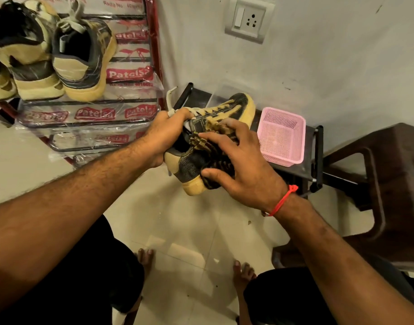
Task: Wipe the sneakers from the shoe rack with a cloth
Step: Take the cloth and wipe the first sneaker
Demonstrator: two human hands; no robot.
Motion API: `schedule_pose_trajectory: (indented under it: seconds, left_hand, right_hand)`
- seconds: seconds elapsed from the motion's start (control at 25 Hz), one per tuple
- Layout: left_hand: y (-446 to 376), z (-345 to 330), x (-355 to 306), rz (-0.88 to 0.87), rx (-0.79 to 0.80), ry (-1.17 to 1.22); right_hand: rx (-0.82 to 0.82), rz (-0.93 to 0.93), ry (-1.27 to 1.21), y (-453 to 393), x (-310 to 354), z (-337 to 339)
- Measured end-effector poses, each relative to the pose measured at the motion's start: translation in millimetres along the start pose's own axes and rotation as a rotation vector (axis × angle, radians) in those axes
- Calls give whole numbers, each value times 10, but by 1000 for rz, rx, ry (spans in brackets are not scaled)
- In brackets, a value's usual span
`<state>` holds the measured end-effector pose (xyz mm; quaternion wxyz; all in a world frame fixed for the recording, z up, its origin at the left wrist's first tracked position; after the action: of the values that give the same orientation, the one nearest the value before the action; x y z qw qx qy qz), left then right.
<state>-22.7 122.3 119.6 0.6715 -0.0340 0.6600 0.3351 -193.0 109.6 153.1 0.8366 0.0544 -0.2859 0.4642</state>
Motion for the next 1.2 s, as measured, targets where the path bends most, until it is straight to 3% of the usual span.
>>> schedule_pose_trajectory:
  seconds: [0.12,0.24,0.4,0.52,0.64,0.84,0.96,1.08,1.2]
  left_hand:
    - [42,34,8,48,-12,42]
    - [77,4,-12,51,-8,50]
    - [53,-24,-10,71,-15,0]
    - [79,-44,10,61,-8,-51]
    - [135,-73,-25,25,6,-77]
    - [125,-41,-39,22,-4,-87]
    - [73,15,-30,35,-28,-55]
    - [38,32,-22,32,-33,-69]
    - [33,-5,20,27,-15,-140]
  right_hand:
    - [162,128,88,53,-57,12]
    - [30,166,17,56,-24,119]
    - [-468,-235,-309,84,-347,431]
    - [-630,-535,-607,133,-634,400]
    - [-552,-502,-816,80,-587,227]
    - [-264,-327,-705,11,-447,160]
    - [-93,-122,-443,-8,-318,165]
    - [-119,72,-115,-25,-192,170]
    - [-187,76,-80,-3,-166,101]
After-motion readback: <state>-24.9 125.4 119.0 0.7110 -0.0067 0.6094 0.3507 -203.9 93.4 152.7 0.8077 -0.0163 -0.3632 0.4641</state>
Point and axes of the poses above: each hand's wrist, its own y-axis away from the middle knuckle, its own z-axis out of the back of the hand, x = y × z, the point moved 7 cm from there along -y, towards the middle knuckle, and after that the axes turned 3 degrees about -y, right-handed, at the moved point
